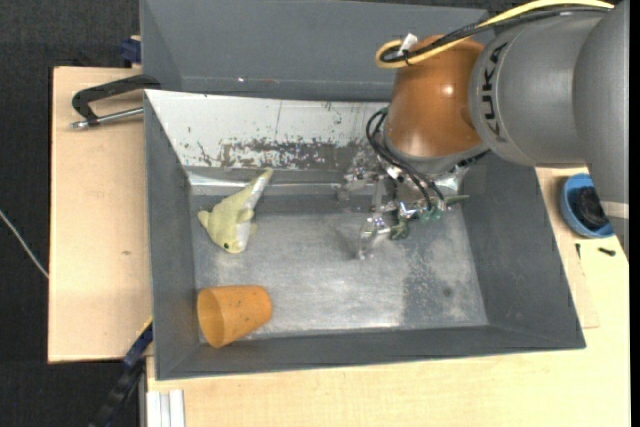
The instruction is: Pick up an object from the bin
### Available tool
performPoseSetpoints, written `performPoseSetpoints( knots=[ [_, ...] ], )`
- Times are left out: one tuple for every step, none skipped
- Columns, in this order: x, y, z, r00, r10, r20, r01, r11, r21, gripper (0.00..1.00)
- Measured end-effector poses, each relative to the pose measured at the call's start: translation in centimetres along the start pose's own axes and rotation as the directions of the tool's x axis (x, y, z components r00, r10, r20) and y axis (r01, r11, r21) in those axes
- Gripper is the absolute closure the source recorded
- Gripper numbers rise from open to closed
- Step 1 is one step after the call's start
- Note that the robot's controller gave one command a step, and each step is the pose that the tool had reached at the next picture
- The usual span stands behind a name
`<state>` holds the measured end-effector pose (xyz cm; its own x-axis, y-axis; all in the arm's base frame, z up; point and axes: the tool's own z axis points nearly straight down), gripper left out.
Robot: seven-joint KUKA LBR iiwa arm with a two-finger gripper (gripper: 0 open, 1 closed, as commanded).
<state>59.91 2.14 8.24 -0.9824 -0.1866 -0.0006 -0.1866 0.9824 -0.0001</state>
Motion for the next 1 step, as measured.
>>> performPoseSetpoints(
  knots=[
    [1.29,-1.82,-1.39,0.949,0.315,0.001,-0.315,0.949,-0.001,0.0]
  ],
)
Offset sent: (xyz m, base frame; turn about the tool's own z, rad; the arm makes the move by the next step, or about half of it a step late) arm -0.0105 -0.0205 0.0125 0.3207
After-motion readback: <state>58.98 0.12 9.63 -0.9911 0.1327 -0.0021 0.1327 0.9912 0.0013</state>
